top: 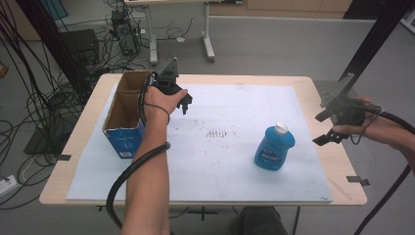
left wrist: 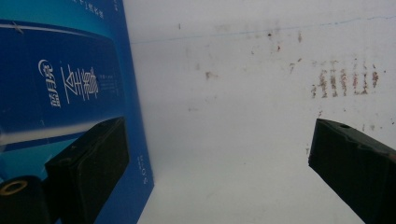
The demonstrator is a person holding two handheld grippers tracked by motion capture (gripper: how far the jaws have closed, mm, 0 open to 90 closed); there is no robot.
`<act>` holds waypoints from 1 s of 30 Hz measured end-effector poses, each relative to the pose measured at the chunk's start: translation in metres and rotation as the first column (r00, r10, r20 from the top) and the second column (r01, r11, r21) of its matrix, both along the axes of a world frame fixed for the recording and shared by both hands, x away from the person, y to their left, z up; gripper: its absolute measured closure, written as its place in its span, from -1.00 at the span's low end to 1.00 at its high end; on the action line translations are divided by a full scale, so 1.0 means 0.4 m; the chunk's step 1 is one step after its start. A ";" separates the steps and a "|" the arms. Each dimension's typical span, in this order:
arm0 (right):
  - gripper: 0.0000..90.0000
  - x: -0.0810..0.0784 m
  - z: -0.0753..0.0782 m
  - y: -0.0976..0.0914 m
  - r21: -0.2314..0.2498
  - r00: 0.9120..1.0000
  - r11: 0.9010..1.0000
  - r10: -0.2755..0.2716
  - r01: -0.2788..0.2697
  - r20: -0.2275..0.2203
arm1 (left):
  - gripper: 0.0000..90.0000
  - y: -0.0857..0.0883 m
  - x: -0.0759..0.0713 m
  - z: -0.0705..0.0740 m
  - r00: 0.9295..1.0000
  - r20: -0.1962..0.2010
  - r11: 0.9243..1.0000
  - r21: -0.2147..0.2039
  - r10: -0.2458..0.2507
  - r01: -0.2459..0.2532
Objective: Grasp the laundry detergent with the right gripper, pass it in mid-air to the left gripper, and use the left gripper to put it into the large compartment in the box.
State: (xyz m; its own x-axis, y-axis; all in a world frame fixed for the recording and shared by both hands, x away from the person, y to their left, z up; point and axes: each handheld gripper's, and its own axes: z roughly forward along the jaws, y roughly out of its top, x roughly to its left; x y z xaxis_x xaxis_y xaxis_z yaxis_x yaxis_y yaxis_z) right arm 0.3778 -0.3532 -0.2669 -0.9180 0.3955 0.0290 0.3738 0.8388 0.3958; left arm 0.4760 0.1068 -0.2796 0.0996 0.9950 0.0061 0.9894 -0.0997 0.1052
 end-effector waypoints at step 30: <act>-0.92 -0.100 -0.197 0.087 0.246 0.997 0.969 -0.036 0.017 0.073 | -0.87 0.001 0.000 -0.010 1.000 -0.006 1.000 0.010 -0.004 0.004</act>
